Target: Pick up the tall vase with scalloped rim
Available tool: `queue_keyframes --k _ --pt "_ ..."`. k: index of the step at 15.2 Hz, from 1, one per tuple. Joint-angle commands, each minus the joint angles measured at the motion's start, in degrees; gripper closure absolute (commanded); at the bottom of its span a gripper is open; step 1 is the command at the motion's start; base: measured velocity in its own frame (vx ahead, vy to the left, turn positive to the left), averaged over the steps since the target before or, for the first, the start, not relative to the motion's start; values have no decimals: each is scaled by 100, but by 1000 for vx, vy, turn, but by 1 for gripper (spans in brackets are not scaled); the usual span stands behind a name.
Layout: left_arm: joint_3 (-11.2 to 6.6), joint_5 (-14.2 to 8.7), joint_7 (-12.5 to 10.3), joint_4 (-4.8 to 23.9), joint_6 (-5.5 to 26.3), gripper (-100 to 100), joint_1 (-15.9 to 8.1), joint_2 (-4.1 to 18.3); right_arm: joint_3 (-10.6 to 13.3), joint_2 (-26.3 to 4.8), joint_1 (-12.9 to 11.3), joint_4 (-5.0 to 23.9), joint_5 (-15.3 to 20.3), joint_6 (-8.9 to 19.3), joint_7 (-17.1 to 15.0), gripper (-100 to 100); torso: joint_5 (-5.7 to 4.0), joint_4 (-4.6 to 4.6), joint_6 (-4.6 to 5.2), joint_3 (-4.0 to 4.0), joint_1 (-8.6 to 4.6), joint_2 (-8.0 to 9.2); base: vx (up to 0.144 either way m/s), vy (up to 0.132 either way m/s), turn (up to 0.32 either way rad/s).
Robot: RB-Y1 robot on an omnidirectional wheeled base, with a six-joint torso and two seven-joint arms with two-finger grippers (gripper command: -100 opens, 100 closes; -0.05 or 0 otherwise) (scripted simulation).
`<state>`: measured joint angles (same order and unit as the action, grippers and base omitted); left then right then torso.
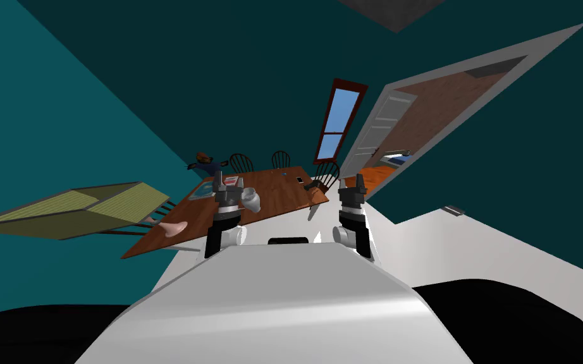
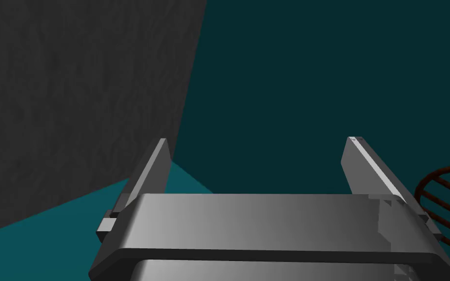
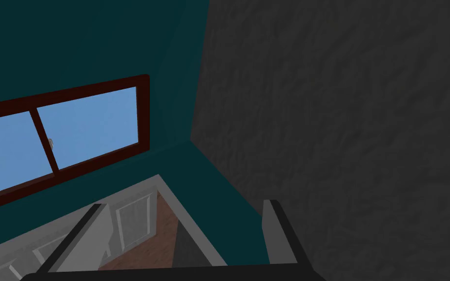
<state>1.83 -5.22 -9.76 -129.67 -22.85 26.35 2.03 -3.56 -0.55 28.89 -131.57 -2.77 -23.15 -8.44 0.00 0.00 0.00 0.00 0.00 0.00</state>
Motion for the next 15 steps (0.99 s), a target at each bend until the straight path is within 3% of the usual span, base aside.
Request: queue_keyframes --k 1,7,15 --pt "-11 -41 -71 -1 189 -100 -43 245 0 0 0 0 0 0 0 0 0 0 0 0 0 0 -1 5 -29" --pt "-40 -143 -245 -3 652 -100 -150 562 0 0 0 0 0 0 0 0 2 0 1 0 12 0 -3 20 -38" --pt "-99 -357 -610 -4 1609 -100 -374 975 0 0 0 0 0 0 0 0 3 0 1 0 13 1 -4 23 -48"
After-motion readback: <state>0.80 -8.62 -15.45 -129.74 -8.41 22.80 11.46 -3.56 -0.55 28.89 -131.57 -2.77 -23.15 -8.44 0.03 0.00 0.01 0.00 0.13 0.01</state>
